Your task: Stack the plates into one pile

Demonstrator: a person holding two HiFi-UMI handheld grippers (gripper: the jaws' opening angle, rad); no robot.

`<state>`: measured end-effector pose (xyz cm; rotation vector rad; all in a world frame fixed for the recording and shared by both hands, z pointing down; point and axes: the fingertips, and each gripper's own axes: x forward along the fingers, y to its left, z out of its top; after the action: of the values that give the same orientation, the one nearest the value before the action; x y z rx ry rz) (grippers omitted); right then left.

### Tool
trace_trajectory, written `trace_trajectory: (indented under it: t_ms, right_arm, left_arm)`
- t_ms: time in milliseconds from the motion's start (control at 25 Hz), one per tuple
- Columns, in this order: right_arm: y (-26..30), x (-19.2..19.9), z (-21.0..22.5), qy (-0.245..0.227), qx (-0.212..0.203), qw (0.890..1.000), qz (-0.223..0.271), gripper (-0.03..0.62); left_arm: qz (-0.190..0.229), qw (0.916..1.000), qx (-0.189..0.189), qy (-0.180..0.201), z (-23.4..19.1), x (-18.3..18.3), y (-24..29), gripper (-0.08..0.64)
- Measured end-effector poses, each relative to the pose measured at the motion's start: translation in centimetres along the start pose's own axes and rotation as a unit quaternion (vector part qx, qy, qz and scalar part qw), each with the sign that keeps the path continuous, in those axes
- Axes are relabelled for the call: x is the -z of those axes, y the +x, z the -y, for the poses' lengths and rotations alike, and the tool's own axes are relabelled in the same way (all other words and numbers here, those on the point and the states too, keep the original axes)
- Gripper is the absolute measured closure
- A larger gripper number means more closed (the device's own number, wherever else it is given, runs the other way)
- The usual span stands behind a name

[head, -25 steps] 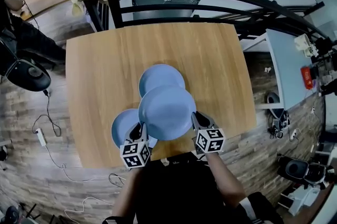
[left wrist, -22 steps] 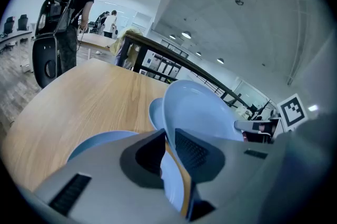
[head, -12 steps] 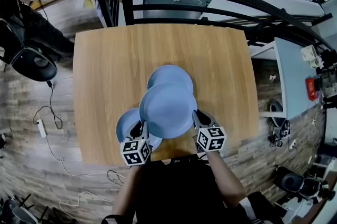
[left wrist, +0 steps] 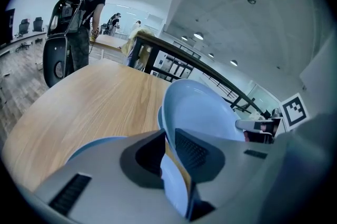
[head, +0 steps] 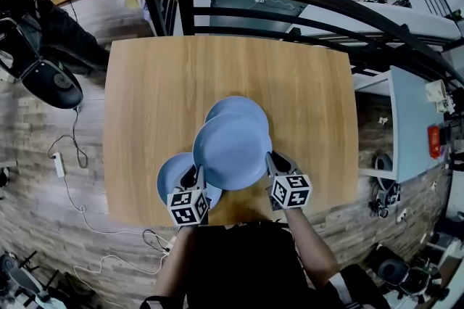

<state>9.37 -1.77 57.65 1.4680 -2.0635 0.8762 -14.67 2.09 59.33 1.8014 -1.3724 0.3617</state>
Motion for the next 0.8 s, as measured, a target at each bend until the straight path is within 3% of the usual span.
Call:
trace_trajectory:
  t_ms: [800]
  right_arm:
    - [5.3, -0.2, 5.7, 0.004, -0.021, 0.999, -0.05, 0.534]
  left_arm:
    - [-0.043, 0.9984, -0.034, -0.016, 1.0, 0.7, 7.4, 0.489]
